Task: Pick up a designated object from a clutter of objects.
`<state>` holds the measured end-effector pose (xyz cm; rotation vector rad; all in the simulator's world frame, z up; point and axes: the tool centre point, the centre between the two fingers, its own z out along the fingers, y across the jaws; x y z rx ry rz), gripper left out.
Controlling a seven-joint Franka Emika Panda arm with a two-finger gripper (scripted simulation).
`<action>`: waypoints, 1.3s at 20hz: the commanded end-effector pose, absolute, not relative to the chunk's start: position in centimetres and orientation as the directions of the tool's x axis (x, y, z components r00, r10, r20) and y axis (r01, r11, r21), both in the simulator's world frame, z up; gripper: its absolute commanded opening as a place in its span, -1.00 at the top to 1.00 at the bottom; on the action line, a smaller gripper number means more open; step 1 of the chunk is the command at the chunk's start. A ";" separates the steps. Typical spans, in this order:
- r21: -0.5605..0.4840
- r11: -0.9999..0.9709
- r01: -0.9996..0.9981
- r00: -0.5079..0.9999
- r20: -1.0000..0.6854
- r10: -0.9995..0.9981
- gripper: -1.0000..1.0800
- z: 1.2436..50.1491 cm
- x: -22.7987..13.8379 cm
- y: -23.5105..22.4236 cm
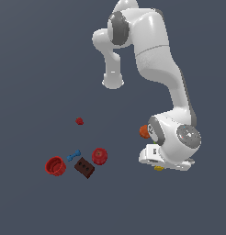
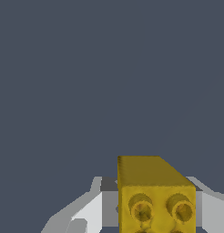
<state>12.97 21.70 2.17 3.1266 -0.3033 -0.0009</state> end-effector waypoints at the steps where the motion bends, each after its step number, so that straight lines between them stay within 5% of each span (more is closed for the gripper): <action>1: 0.000 -0.981 -0.192 0.981 0.000 -0.192 1.00 2.2 13.0 21.7; 13: 0.000 -0.981 -0.192 0.981 0.000 -0.192 1.00 5.0 12.5 18.9; 26: 0.000 -0.981 -0.193 0.981 0.000 -0.193 1.00 14.9 11.1 8.7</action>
